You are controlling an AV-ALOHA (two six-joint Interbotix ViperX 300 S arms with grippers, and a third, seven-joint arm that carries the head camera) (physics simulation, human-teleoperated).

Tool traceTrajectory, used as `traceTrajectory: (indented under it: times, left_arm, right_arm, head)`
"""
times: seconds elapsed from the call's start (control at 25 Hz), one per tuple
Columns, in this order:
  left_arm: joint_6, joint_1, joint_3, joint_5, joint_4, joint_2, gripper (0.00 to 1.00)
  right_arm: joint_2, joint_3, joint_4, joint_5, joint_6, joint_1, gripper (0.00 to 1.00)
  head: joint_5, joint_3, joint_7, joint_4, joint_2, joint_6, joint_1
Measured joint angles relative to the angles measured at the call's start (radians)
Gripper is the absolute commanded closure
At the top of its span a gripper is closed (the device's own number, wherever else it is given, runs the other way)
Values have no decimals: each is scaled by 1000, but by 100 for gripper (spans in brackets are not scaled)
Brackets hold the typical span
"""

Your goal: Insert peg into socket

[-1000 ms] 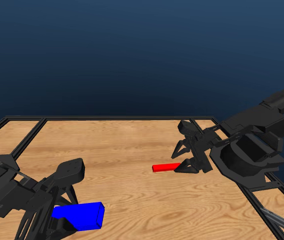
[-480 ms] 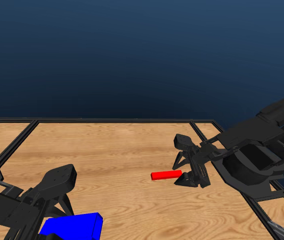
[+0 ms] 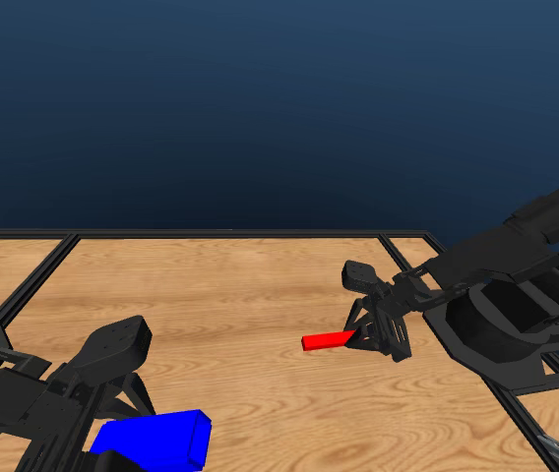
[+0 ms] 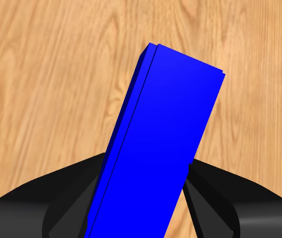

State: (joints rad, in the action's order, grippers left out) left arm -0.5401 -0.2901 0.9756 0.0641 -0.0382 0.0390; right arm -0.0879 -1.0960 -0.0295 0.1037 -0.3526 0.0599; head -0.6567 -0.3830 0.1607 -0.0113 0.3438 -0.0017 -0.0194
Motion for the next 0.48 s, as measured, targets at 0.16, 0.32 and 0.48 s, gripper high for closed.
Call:
traceTrajectory:
  times: [0.16,0.32,0.48]
  left_arm:
    - [37,11,2,3,-9,25,100]
    - [63,29,1,-23,3,69,100]
    - [53,37,-14,-93,57,137,100]
  right_arm:
    - [7,52,-58,72,-9,-33,100]
    - [-19,155,-140,189,-72,-114,100]
    - [-50,284,-221,347,-153,-195,100]
  head:
    - [-7,-4,-9,3,24,4,7]
    - [-16,-25,-24,9,82,13,20]
    - [-27,-46,-41,16,137,24,36]
